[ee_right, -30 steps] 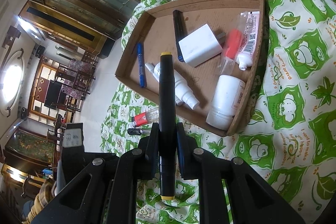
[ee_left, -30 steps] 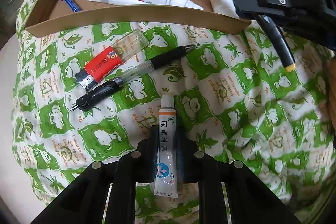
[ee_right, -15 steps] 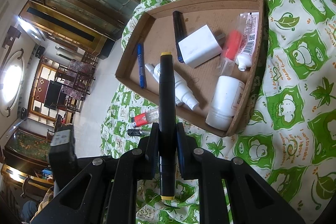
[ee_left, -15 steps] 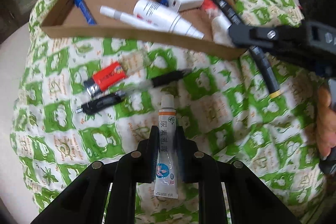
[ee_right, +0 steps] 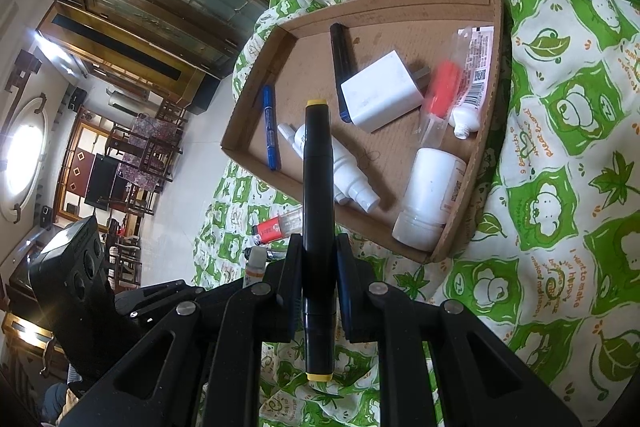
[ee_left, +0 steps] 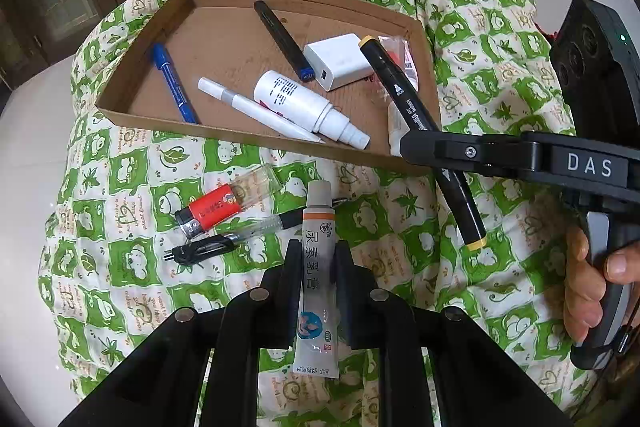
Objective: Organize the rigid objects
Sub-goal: 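Carry the toothpaste tube and black marker toward the tray with both grippers, then lower the toothpaste tube and marker into the tray and open both grippers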
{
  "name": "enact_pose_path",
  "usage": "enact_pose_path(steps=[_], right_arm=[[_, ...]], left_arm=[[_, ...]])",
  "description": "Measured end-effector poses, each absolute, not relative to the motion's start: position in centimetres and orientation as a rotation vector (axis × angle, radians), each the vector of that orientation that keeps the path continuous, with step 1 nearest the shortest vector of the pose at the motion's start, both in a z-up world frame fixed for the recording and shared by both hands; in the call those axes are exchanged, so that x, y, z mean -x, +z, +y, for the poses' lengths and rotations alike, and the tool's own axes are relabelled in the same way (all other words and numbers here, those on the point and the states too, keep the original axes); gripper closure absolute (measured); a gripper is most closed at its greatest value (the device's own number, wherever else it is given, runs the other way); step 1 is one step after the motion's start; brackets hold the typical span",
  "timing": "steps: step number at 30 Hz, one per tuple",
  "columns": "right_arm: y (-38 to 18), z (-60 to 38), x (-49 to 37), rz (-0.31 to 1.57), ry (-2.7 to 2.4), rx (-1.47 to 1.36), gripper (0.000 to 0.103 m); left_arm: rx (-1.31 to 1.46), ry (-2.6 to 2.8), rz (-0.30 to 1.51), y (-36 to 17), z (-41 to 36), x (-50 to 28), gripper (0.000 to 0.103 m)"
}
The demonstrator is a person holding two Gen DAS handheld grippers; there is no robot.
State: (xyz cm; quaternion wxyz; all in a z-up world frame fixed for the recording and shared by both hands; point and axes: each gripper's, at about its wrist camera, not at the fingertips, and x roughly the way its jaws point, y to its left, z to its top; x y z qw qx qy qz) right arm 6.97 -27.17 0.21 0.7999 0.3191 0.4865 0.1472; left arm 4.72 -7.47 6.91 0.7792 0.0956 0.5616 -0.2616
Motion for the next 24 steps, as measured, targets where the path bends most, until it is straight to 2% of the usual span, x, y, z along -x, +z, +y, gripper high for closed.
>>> enact_pose_path(steps=[14, 20, 24], right_arm=[[2.2, -30.9, -9.6, 1.011, 0.202, -0.667, 0.088], [2.3, -31.4, -13.4, 1.037, 0.214, -0.636, 0.088], [2.5, -30.4, -17.7, 1.122, 0.265, -0.569, 0.088]], left_arm=[[-0.064, -0.551, 1.176, 7.6, -8.3, -11.0, 0.087], [-0.018, -0.485, 1.158, 7.0, -8.8, -15.7, 0.087], [0.006, -0.447, 1.159, 6.4, -9.3, -18.6, 0.087]])
